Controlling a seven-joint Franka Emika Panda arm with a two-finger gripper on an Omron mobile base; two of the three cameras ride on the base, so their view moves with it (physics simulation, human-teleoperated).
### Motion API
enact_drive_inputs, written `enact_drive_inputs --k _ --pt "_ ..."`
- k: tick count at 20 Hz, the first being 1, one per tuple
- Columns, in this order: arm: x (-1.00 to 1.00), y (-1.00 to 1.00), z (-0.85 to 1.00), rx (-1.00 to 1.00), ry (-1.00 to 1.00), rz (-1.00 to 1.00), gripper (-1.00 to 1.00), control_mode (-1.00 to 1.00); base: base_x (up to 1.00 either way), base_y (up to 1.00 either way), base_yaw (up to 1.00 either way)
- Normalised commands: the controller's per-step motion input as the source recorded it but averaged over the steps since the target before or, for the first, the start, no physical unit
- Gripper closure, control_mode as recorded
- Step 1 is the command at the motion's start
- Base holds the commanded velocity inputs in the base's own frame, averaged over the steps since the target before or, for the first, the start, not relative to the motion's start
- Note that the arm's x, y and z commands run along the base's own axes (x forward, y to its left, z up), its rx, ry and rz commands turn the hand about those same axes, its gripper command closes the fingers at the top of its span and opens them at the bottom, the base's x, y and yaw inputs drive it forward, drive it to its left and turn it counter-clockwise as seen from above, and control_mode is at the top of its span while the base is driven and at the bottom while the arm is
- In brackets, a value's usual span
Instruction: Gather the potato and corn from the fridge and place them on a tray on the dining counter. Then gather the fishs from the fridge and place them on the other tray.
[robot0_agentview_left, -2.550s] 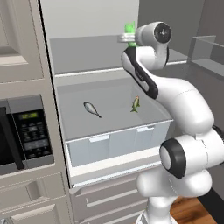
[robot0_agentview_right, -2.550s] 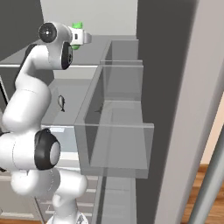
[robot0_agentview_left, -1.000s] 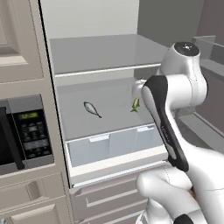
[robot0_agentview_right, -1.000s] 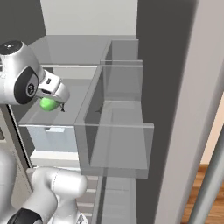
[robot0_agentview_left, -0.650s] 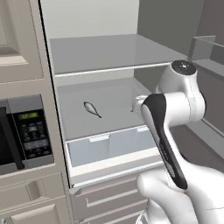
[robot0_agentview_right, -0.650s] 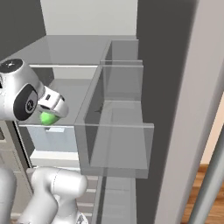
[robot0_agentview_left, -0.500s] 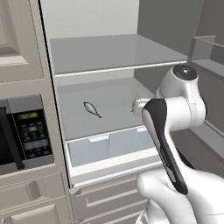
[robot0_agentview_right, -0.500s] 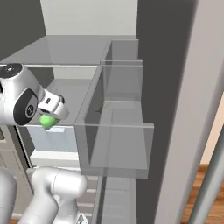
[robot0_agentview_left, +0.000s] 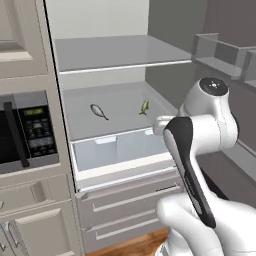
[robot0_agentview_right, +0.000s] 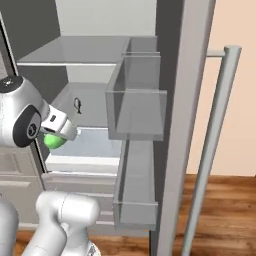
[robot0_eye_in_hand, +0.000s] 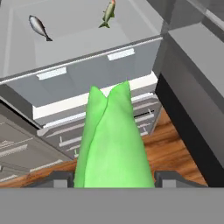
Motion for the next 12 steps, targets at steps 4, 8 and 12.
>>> enact_drive_inputs --k 4,8,12 --pt "0.00 0.00 0.00 0.00 0.00 0.00 1.00 1.00 -0.92 0.00 0.00" --pt "0.00 0.00 0.00 0.00 0.00 0.00 1.00 1.00 -0.68 0.00 0.19" --pt "0.00 0.00 0.00 0.00 0.00 0.00 1.00 1.00 -0.57 0.00 0.47"
